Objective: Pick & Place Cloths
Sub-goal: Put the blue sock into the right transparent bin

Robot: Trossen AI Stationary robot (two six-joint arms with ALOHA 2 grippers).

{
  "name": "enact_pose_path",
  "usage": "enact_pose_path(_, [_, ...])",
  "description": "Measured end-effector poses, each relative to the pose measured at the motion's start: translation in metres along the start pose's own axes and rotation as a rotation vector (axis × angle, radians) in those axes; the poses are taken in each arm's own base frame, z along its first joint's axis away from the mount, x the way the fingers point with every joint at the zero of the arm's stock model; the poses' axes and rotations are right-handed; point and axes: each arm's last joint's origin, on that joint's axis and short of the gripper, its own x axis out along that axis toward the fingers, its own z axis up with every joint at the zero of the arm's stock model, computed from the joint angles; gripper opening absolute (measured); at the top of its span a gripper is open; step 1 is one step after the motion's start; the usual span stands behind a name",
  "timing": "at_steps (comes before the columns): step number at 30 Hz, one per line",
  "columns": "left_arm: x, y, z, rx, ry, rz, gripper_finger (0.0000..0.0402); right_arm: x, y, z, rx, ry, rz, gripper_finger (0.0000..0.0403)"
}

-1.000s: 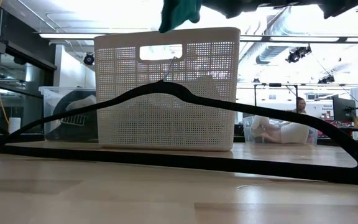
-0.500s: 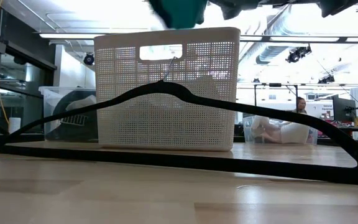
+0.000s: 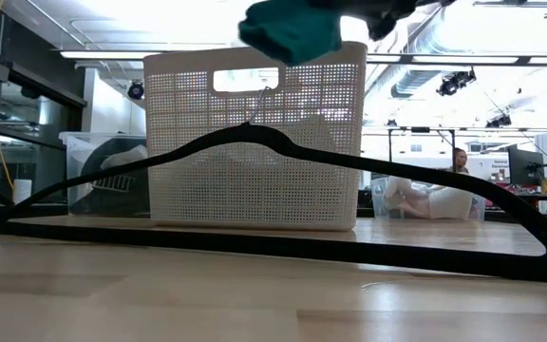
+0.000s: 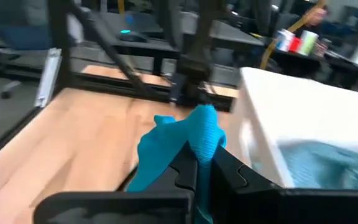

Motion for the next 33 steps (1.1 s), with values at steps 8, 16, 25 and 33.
enact_pose_path(8, [-0.04,0.018,-0.007,-0.088,-0.04,0.031,0.0218,-0.041,-0.019,0.024,0.073,0.028,-0.173,0.0005])
enact_pose_path(16, [-0.042,0.013,-0.038,-0.141,-0.021,0.052,0.0218,-0.097,-0.049,0.043,0.156,0.019,-0.433,0.0004])
enact_pose_path(25, [-0.046,0.002,-0.091,-0.229,-0.193,0.081,0.0218,-0.141,-0.078,0.055,0.202,-0.047,-0.752,0.0004])
enact_pose_path(33, [-0.05,-0.008,-0.14,-0.345,-0.3,0.09,0.0218,-0.143,-0.104,0.066,0.215,0.023,-0.886,0.0004])
